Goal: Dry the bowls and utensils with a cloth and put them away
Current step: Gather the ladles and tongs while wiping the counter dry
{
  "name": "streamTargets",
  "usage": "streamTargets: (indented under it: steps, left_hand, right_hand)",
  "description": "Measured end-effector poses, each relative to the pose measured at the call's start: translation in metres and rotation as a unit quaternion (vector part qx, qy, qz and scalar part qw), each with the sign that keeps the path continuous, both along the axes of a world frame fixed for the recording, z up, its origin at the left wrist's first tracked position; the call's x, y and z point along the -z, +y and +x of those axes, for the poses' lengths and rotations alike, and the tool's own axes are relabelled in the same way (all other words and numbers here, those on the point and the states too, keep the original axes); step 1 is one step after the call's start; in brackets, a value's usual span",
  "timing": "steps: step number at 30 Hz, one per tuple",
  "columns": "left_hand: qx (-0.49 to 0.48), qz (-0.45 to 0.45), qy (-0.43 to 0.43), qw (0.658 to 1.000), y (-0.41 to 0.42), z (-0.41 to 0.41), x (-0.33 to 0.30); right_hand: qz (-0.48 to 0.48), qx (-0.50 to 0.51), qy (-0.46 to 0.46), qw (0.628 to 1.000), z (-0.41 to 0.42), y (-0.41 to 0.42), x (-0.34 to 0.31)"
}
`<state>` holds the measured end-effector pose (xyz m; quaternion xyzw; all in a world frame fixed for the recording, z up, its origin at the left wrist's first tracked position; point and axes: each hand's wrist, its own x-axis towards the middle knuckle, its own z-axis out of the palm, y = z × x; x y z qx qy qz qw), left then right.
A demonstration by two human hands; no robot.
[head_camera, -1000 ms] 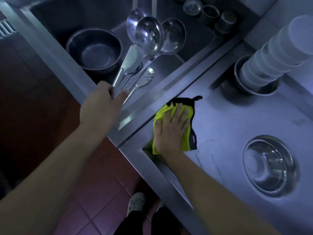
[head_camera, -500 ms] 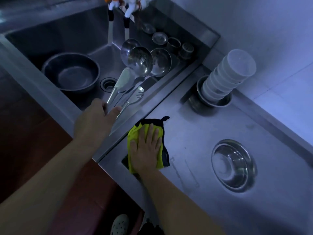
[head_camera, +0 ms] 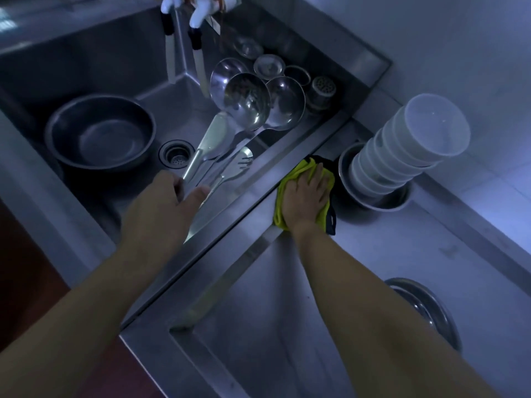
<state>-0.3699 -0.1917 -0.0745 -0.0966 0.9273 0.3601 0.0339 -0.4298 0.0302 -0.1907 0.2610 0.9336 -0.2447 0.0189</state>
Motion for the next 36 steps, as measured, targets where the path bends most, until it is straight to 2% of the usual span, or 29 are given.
streamTargets:
  steps: [4,14,17,21,26,36]
  left_hand:
    - [-0.003,0.020,-0.002,1.000,0.016,-0.009,0.002]
    - [0.006,-0.002,0.002,1.000,0.032,-0.020,0.001]
    - [0.010,-0.009,0.001,1.000,0.033,-0.017,0.001]
    - [0.015,-0.006,-0.009,1.000,0.042,-0.012,0.000]
    - [0.028,0.001,0.004,1.000,0.066,-0.009,-0.003]
    - [0.039,0.010,-0.005,0.999,0.124,0.001,0.018]
  right_hand:
    - [-0.004,0.006,0.017,1.000,-0.012,0.013,0.002]
    - [-0.021,0.014,0.059,0.998,-0.033,0.032,0.001]
    - [0.021,-0.019,0.052,0.998,-0.016,0.025,0.005]
    - [0.088,-0.115,0.021,0.989,0.029,0.015,0.014]
    - [0.152,-0.190,-0.027,0.970,0.074,0.054,0.017]
    - [0.160,-0.261,-0.026,0.952,0.130,0.143,0.017]
